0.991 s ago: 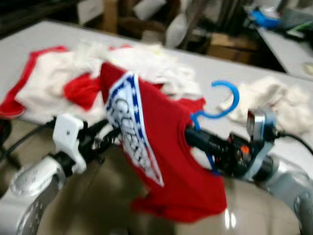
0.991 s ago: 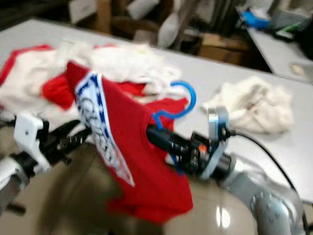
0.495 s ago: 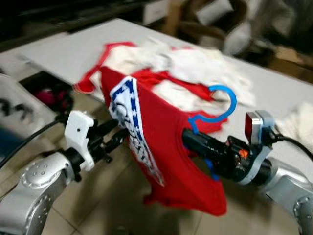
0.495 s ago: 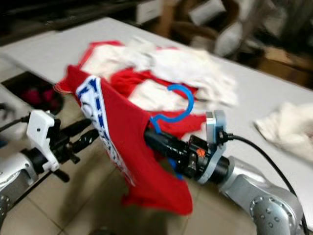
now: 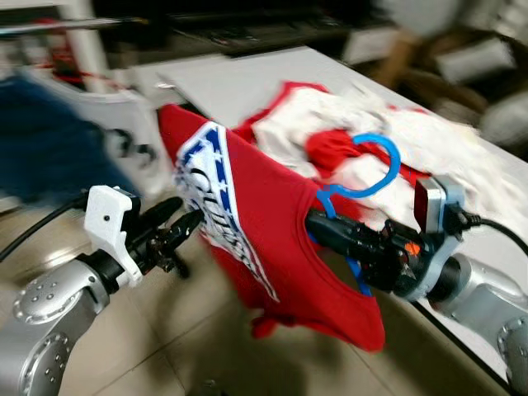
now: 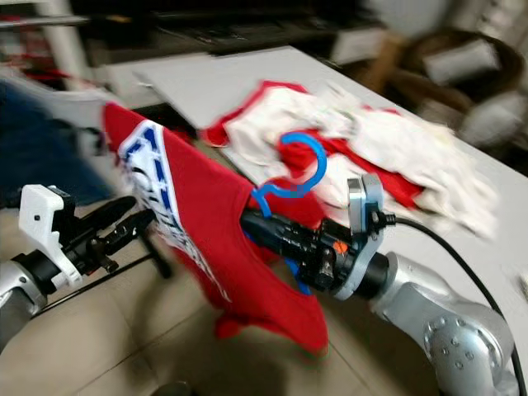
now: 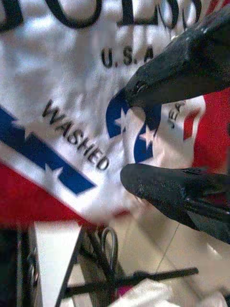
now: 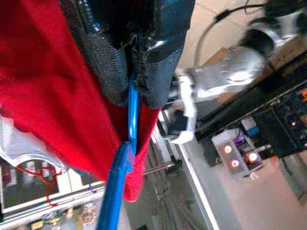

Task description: Hang hanger

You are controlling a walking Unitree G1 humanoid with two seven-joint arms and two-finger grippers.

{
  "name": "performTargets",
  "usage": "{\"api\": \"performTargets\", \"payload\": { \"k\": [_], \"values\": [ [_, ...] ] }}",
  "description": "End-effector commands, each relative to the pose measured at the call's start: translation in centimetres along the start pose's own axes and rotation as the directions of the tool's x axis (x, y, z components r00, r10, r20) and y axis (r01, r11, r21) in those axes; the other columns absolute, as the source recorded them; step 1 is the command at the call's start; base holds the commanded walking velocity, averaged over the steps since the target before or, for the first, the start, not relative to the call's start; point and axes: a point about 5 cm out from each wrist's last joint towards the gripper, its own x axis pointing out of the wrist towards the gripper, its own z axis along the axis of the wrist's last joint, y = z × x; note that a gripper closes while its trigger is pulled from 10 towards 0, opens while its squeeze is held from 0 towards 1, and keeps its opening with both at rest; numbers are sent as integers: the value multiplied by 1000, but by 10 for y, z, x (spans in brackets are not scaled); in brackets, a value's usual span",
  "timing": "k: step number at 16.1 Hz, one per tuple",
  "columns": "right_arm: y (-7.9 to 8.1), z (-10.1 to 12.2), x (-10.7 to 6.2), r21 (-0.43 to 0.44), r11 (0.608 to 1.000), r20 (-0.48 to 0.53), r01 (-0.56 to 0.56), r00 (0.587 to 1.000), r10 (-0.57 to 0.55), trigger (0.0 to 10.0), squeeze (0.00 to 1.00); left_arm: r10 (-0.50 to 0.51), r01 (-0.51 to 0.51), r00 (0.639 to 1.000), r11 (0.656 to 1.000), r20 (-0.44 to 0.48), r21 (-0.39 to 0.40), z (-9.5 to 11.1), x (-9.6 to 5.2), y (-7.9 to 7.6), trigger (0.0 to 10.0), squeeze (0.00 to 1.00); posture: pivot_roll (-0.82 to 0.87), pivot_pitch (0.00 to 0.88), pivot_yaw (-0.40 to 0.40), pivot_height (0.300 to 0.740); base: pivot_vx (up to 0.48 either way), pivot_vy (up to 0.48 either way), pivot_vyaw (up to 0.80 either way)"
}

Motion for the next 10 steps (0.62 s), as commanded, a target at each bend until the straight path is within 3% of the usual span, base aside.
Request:
{"api": "performTargets", "payload": {
  "k": [1,3,5,7,10],
  "values": [
    [-17,3,2,-34,995,-3,96,995,-96,10000,0,-21,20,999,1000,24,6,6,0,-3,10000,0,0,0,-104,740,0,0,800],
    [-30,6,6,-66,981,10,180,984,-179,10000,0,-18,18,1000,1000,17,5,5,-1,-3,10000,0,2,0,-108,740,0,0,800],
    [-48,-9,16,-105,941,36,321,947,-319,10000,0,1,-1,1000,1000,21,-2,5,-2,-3,10000,0,1,0,-110,740,0,0,800],
    [-55,-14,25,-122,918,48,376,927,-373,10000,0,24,-24,999,1000,40,-3,8,1,-1,10000,0,4,0,-117,740,0,0,800],
    [-72,-17,55,-129,866,67,484,875,-479,10000,0,117,-120,991,991,57,58,10,22,6,10000,0,29,0,-144,740,0,0,800]
  ]
}}
